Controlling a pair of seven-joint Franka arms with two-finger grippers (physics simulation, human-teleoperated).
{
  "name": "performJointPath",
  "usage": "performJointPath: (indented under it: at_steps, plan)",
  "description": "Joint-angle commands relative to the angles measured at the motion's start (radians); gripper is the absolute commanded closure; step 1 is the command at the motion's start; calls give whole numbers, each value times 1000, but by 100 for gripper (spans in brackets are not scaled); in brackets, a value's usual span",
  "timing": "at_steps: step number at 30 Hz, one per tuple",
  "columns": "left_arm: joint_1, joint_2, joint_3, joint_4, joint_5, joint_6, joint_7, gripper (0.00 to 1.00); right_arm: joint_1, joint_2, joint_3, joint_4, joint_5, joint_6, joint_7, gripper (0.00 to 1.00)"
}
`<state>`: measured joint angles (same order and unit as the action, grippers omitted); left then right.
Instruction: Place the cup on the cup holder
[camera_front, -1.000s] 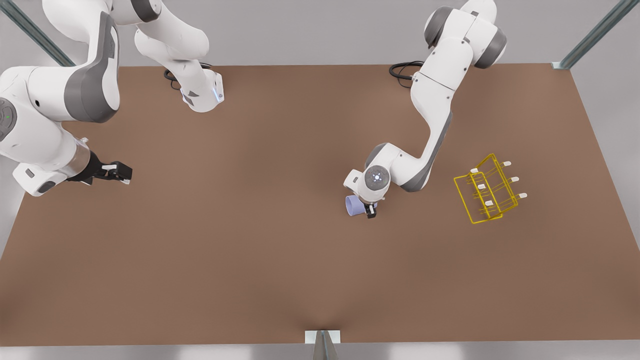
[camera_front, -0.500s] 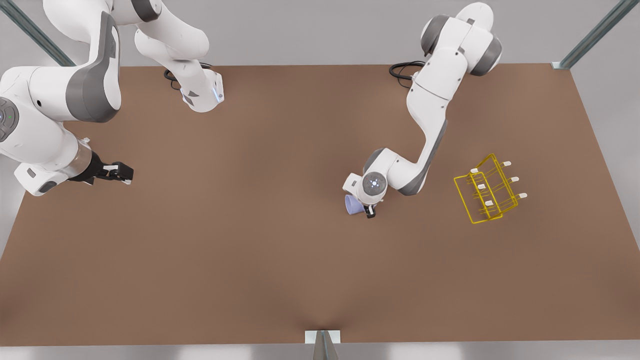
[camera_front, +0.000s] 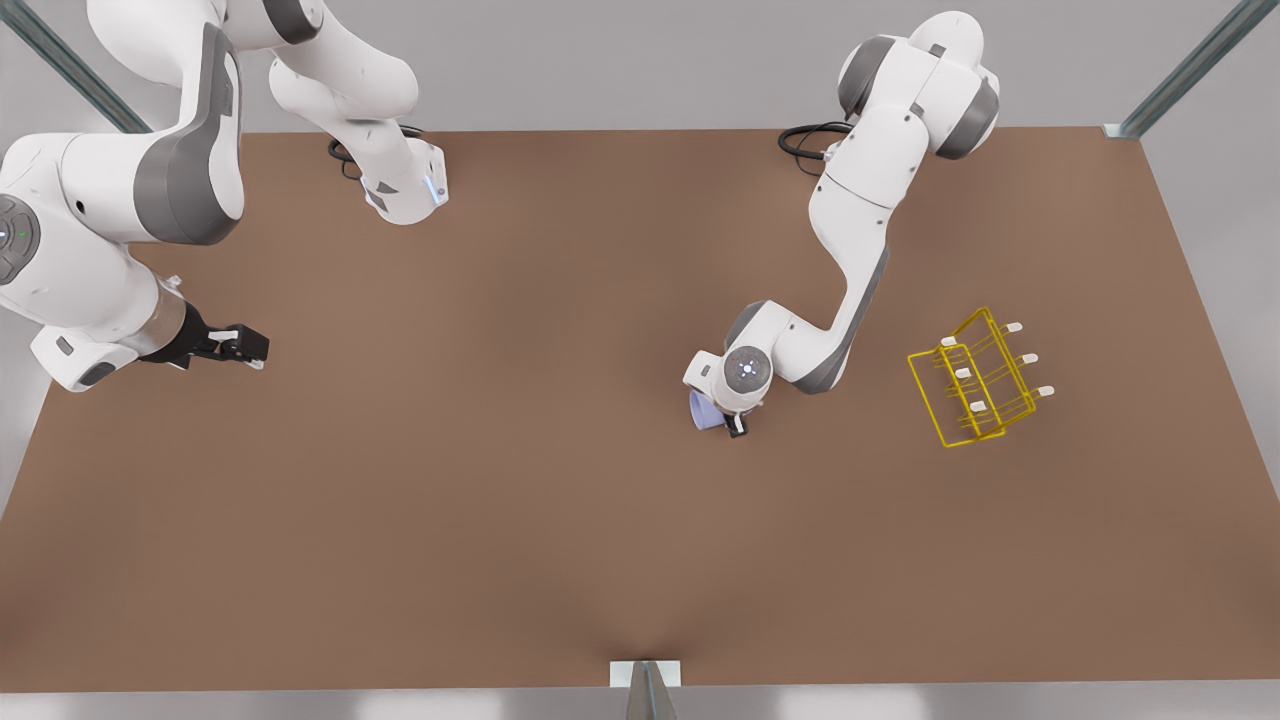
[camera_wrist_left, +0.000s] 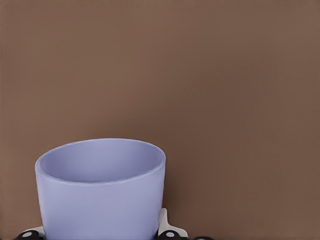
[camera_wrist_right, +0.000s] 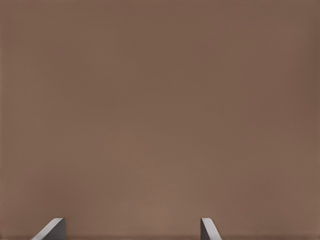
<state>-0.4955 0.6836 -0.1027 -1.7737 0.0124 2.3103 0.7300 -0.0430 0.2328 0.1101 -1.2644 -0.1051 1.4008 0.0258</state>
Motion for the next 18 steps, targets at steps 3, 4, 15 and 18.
performJointPath:
  at_steps: [3,4,15,18]
  plan:
    - [-2,-4,1,4,1,-6,-4,19,11,-1,0,0,-2,-2,8,0]
    - [-2,-6,1,8,4,-12,-6,19,9,-1,0,0,-4,-2,6,0]
    - [-31,-6,3,390,836,-790,101,21,5,-1,0,2,-4,-2,5,0]
    - [-44,11,3,392,1316,-836,255,21,5,-1,0,2,-4,-2,5,0]
